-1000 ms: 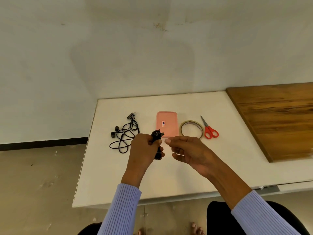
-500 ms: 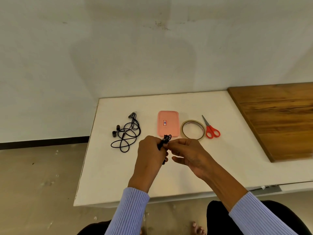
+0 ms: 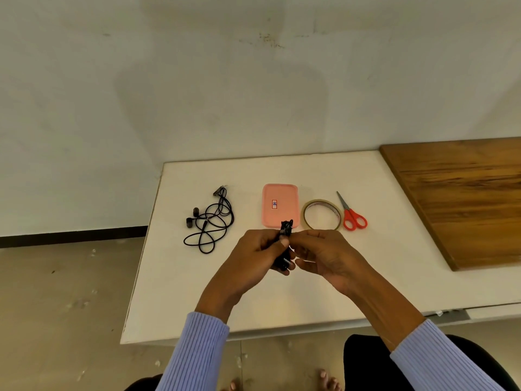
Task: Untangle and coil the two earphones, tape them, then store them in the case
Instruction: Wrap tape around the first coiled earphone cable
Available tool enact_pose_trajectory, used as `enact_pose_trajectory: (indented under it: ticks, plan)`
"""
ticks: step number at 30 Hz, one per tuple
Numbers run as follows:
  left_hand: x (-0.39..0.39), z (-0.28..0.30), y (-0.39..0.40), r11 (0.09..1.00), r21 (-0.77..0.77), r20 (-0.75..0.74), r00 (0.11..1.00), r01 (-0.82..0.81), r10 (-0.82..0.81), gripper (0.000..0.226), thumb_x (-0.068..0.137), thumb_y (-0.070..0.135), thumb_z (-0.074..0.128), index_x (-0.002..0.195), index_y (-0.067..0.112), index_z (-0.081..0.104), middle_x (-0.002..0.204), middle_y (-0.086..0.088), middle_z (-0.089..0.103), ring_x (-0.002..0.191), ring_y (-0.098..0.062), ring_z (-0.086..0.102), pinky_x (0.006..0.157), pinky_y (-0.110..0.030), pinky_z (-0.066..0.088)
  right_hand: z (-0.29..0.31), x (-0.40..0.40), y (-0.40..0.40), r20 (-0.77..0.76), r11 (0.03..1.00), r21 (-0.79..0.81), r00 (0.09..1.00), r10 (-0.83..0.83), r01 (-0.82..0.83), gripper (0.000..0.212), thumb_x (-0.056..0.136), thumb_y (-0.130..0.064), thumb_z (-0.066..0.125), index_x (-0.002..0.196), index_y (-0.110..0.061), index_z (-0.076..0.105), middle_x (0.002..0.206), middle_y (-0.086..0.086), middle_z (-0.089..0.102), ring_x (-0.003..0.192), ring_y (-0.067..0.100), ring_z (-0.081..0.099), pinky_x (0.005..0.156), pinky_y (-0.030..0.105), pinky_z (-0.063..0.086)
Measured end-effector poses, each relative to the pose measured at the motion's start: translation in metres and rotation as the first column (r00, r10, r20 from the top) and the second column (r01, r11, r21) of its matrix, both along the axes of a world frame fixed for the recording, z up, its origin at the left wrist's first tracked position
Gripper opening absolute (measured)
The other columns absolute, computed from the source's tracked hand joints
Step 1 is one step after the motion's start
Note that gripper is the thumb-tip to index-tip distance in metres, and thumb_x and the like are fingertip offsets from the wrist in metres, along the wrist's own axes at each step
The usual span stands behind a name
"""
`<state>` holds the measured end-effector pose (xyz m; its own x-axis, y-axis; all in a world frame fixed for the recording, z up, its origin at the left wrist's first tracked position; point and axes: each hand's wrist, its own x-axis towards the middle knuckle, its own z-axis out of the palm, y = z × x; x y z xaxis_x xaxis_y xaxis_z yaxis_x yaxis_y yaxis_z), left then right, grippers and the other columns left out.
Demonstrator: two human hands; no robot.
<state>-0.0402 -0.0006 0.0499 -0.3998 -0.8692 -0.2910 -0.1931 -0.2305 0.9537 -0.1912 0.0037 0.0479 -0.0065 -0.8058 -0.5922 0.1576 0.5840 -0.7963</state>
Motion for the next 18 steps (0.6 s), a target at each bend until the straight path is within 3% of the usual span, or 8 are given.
enact_pose_trajectory:
  ticks: [9,15,18]
  plan:
    - [0.0019,0.0070,-0.0019,0.990,0.122,-0.185,0.979,-0.067,0.089,0.032,0.100,0.013,0.040,0.097,-0.001,0.068,0.074,-0.011,0.069,0.066,-0.021,0.067,0.063,-0.026,0.054,0.0056,-0.0066,-0.0026,0.067,0.998,0.036,0.996,0.054,-0.057,0.021,0.068,-0.017,0.079,0.084,-0.004,0.072,0.064,0.004,0.063,0.058,0.009,0.058,0.052,0.018,0.049]
    - [-0.0019,0.0076,-0.0032,0.965,0.199,-0.152,0.967,-0.172,0.204,0.031,0.099,0.009,0.041,0.088,0.002,0.069,0.066,-0.008,0.067,0.057,-0.016,0.064,0.057,-0.024,0.053,0.0050,-0.0093,-0.0054,0.205,0.996,0.070,0.978,0.048,-0.063,0.018,0.073,-0.009,0.075,0.090,-0.003,0.071,0.070,0.005,0.066,0.062,0.010,0.063,0.056,0.020,0.053]
    - [-0.0011,0.0087,-0.0038,0.957,0.207,-0.124,0.965,-0.201,0.230,0.031,0.099,0.008,0.042,0.086,0.002,0.069,0.063,-0.007,0.064,0.052,-0.014,0.060,0.054,-0.024,0.052,0.0044,-0.0105,-0.0043,0.127,0.998,0.049,0.992,0.028,-0.034,0.019,0.070,-0.008,0.076,0.087,0.000,0.071,0.069,0.005,0.069,0.062,0.010,0.066,0.057,0.019,0.054]
